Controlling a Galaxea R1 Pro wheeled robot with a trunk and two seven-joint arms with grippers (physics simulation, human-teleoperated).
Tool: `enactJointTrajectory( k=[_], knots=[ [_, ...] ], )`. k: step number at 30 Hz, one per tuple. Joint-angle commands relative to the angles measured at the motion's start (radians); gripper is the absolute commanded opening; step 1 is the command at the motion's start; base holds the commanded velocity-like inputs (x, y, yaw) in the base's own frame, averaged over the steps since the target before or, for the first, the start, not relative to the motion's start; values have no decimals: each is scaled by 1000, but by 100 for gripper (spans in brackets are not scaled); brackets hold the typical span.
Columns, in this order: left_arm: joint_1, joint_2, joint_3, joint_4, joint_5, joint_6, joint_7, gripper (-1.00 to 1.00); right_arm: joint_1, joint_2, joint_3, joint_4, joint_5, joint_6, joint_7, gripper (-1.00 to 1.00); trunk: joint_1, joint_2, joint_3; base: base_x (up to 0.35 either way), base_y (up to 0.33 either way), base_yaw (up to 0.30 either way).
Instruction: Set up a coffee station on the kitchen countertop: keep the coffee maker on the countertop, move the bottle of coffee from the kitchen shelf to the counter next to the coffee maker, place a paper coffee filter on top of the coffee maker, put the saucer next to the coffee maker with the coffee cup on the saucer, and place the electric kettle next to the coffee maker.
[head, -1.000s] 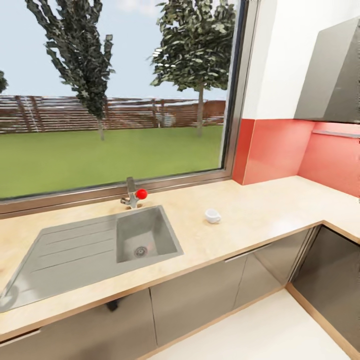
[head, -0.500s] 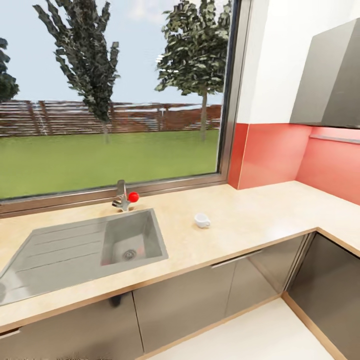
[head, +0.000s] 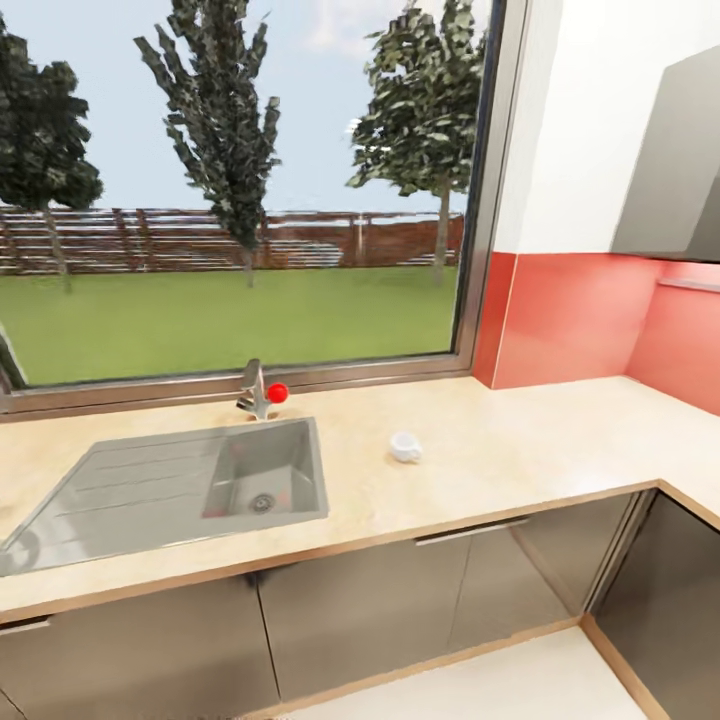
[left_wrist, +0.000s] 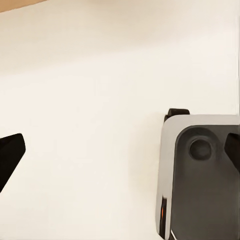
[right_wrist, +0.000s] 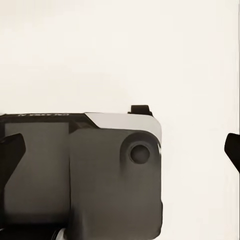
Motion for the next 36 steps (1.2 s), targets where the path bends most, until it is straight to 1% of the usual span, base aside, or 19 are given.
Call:
enactJointTrajectory(
  k=[1,5,9,12,14,18,26,31,36],
  knots=[
    [-1,0,9,1,-10,-4,-2,100,1,0,5,-3,-6,6,-4,100,0,-1,0,0,-292,220],
    [-1,0,9,1,-10,-4,-2,100,1,-1,5,-3,-6,6,-4,100,0,-1,1,0,-292,89],
    [-1,0,9,1,-10,-4,-2,100,1,-15,6,-4,-5,6,-5,100,0,-1,1,0,-293,20],
    [-1,0,10,0,-10,-4,-1,100,1,-31,18,-5,13,3,-5,100,0,-1,1,0,-293,5],
    [-1,0,10,0,-9,-4,-1,100,0,-39,28,-6,35,1,-5,100,0,-1,1,0,-294,2],
    [-1,0,10,0,-9,-4,-1,100,0,-42,34,-6,47,1,-5,100,0,-1,1,0,-299,1],
    [-1,0,10,0,-9,-4,-1,100,0,-43,31,-10,49,4,-4,100,0,-1,1,0,-303,0],
    [-1,-4,10,-1,-9,-4,-2,100,1,-43,30,-12,49,7,-4,100,0,-1,1,0,-290,0],
    [-1,-7,12,-1,-10,-5,-2,100,0,-43,31,-11,49,7,-5,100,0,-1,1,0,-112,0]
  ],
)
